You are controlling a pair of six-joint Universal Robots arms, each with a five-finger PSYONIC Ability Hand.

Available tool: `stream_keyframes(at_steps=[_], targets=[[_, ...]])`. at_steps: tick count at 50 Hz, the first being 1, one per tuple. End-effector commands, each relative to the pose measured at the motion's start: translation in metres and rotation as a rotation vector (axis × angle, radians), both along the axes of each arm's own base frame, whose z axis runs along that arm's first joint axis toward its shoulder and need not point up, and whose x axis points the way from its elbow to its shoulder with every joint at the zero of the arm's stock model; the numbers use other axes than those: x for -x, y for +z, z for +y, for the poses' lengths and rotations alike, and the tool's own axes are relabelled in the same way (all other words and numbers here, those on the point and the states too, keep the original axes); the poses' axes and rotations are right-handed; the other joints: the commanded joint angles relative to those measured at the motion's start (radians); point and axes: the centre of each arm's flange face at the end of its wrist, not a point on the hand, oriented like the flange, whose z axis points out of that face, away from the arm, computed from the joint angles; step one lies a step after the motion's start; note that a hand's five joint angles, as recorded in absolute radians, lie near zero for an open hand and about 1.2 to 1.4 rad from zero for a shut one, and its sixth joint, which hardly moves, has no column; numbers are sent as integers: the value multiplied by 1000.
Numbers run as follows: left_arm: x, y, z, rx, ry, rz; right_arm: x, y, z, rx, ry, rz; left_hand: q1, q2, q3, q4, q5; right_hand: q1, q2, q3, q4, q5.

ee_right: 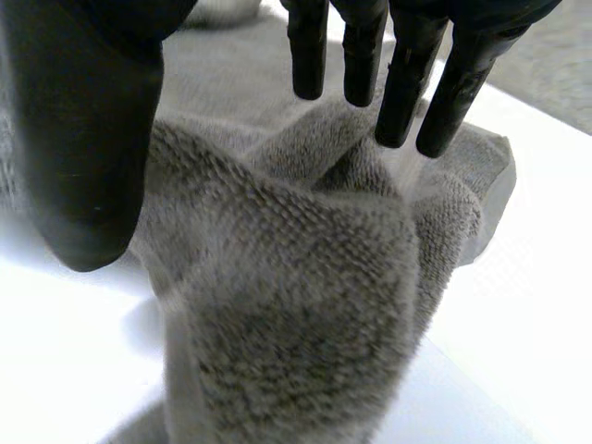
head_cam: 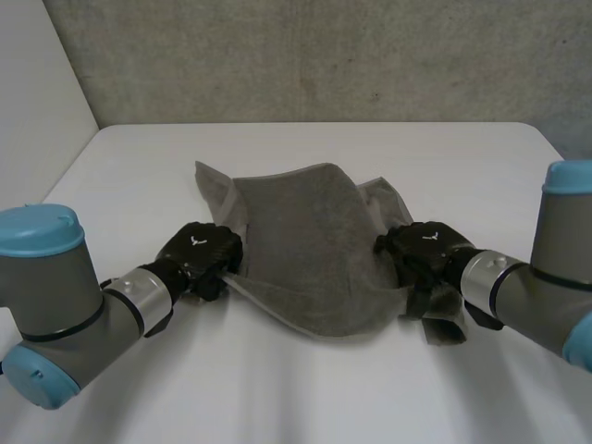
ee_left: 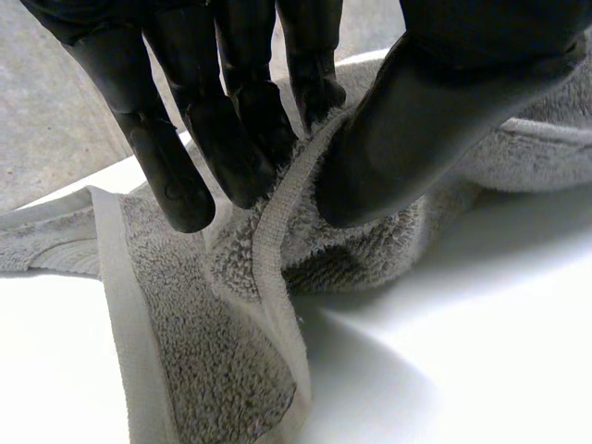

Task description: Fold the towel.

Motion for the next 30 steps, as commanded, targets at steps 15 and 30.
stream_keyframes(at_steps=[15,30], targets=[[-18,4,-25,-117,136,168,31,-5,55,69,-119,-110,132,64,63,35,119,-29,-19,-25,-18,15],[-20,0,-26,-129,147,165,48,-35,51,113,-183,-58,132,64,63,35,119,18,28,23,29,62]])
